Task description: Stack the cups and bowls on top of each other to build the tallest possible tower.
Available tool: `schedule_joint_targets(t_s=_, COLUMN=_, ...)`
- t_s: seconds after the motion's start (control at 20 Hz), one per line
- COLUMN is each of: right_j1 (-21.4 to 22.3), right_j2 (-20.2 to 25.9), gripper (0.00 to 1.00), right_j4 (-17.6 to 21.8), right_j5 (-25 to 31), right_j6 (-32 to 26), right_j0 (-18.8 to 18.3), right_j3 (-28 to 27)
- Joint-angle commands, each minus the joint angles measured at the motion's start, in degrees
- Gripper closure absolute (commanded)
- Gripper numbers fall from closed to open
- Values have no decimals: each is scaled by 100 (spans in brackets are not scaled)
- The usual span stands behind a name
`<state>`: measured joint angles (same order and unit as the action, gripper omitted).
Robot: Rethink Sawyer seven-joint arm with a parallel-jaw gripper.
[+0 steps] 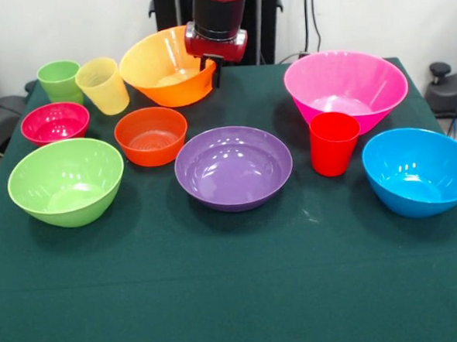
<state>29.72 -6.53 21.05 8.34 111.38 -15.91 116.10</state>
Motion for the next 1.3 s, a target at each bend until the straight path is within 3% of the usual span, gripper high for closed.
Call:
schedule_joint_targets(t_s=0.05, right_j1=152, right_j2=540, gripper=100, right_j4=-242, right_j5=899, right_j6=241, right_j0=189, right_j3=-693)
schedule_joint_targets(t_s=0.6, right_j1=277, right_j2=584, gripper=100, right_j4=-310, right_j5=1582, right_j6=318, right_j0=287, right_j3=-922)
schedule_joint_targets(t_s=1.15, right_j1=271, right_j2=488, gripper=100, right_j4=-341, right_j5=1703, right_j6=454, right_j0=478, right_j3=-1006)
schedule_joint_targets(t_s=1.3, right_j1=231, right_j2=401, gripper=100, right_j4=-351, right_j5=1516, right_j6=618, right_j0=576, right_j3=-985)
